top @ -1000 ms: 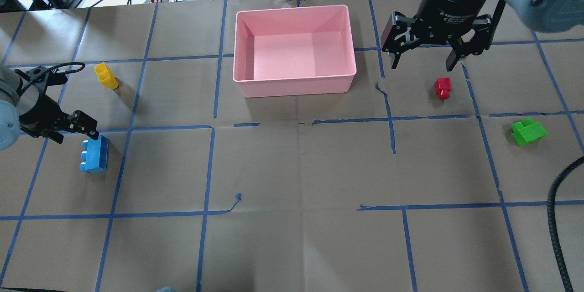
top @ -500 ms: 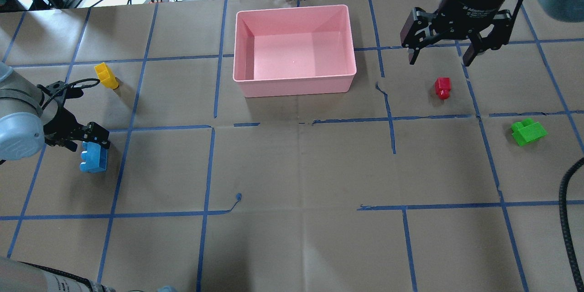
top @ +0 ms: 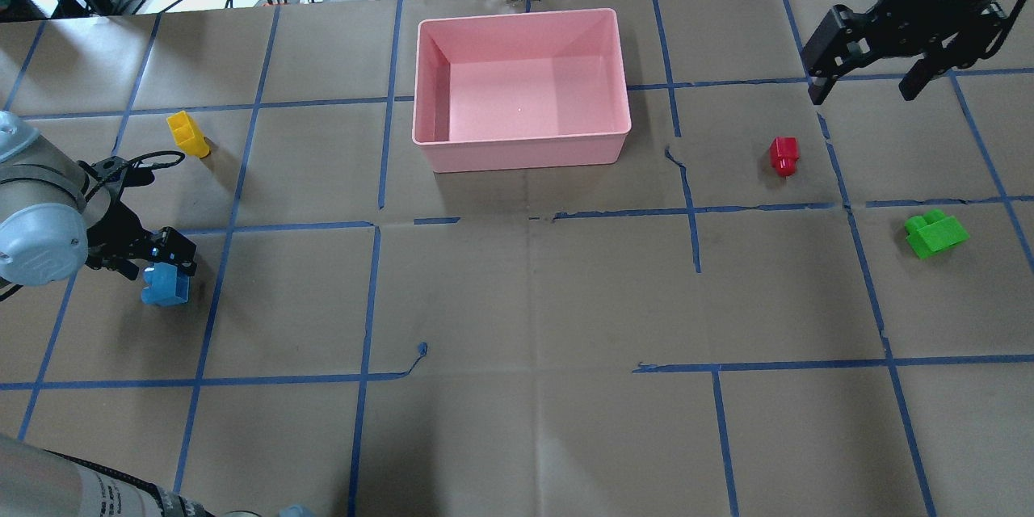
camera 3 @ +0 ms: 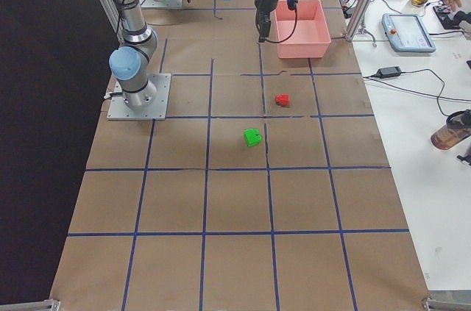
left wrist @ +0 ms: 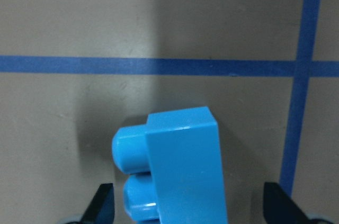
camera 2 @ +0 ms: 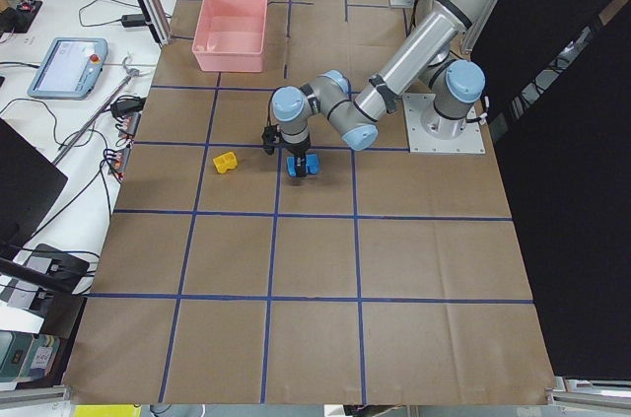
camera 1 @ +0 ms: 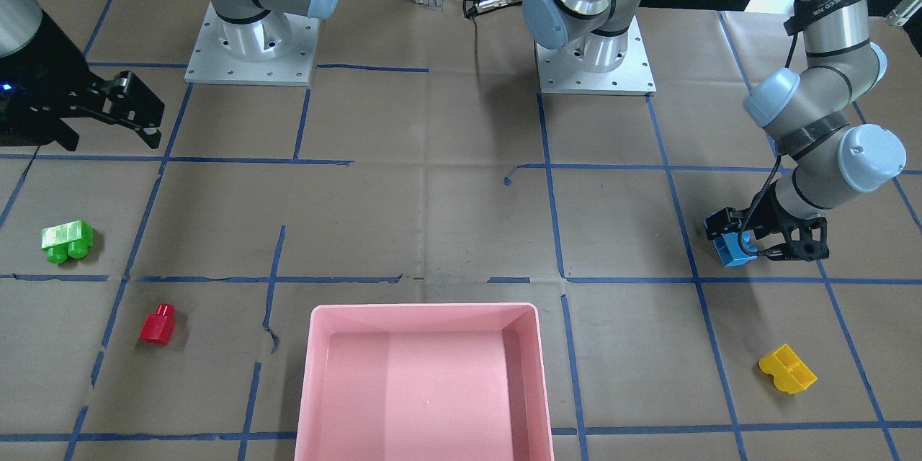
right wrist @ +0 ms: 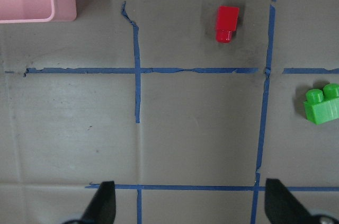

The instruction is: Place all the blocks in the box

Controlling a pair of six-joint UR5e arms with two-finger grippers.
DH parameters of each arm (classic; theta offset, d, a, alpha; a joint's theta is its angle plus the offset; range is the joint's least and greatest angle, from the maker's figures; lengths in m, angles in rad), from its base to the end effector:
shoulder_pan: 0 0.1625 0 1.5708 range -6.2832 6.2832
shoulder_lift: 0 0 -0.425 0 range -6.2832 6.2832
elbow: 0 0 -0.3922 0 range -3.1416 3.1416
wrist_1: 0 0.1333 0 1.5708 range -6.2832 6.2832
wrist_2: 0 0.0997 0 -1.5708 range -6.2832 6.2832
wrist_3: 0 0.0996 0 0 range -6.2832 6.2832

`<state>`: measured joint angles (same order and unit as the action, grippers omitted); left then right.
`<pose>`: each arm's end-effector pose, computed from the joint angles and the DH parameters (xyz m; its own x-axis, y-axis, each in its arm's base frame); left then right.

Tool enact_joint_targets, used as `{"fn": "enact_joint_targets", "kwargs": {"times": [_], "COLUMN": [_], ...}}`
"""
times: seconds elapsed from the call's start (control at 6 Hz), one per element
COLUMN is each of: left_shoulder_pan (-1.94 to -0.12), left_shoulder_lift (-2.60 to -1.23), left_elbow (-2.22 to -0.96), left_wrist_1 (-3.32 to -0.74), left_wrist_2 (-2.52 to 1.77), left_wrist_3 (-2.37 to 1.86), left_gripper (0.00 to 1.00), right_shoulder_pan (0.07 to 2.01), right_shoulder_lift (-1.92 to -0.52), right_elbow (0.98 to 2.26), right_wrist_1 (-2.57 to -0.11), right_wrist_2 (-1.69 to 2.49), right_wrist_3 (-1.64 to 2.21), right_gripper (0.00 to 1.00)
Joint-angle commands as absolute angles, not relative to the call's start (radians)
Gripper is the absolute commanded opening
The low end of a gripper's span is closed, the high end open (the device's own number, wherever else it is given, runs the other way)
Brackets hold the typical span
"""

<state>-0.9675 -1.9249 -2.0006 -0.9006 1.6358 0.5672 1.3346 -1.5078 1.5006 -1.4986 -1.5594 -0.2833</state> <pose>0.1866 -0.4943 0.1742 -0.9994 -0.0328 0.0065 -0.0317 0.9910 0.1304 0.0109 -0.5292 0.4836 -0.9985 -0.0458 -0.0291 -0.0475 0.9971 0.0592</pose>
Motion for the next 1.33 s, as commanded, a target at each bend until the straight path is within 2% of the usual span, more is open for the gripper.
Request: {"fn": "enact_joint_targets", "kwargs": {"times": [0.0, 0.17, 0.33, 0.5, 0.83, 1.17], "left_shoulder_pan": [-0.962, -0.963, -0.965, -0.976, -0.994, -1.195], "left_shoulder_lift": [-1.936, -1.939, -1.936, -1.918, -1.882, -1.853], "left_elbow": [-2.002, -2.002, -2.000, -1.996, -1.987, -1.910], "left_wrist_1": [-0.900, -0.899, -0.899, -0.910, -0.914, -0.911], "left_wrist_2": [1.647, 1.643, 1.637, 1.637, 1.515, 1.474], "left_wrist_3": [0.563, 0.564, 0.565, 0.560, 0.557, 0.558], "left_gripper": [0.87, 0.54, 0.12, 0.00, 0.00, 0.00], "right_shoulder_pan": [1.168, 1.069, 0.992, 0.977, 0.977, 0.977], "right_shoulder_lift": [-1.474, -1.439, -1.393, -1.346, -1.241, -1.194], "right_elbow": [1.502, 1.512, 1.537, 1.563, 1.650, 1.803], "right_wrist_1": [-1.517, -1.576, -1.665, -1.766, -1.856, -2.111], "right_wrist_2": [-1.560, -1.560, -1.560, -1.563, -1.560, -1.560], "right_wrist_3": [-0.450, -0.574, -0.697, -0.759, -0.795, -0.890], "right_gripper": [1.00, 1.00, 1.00, 1.00, 1.00, 1.00]}}
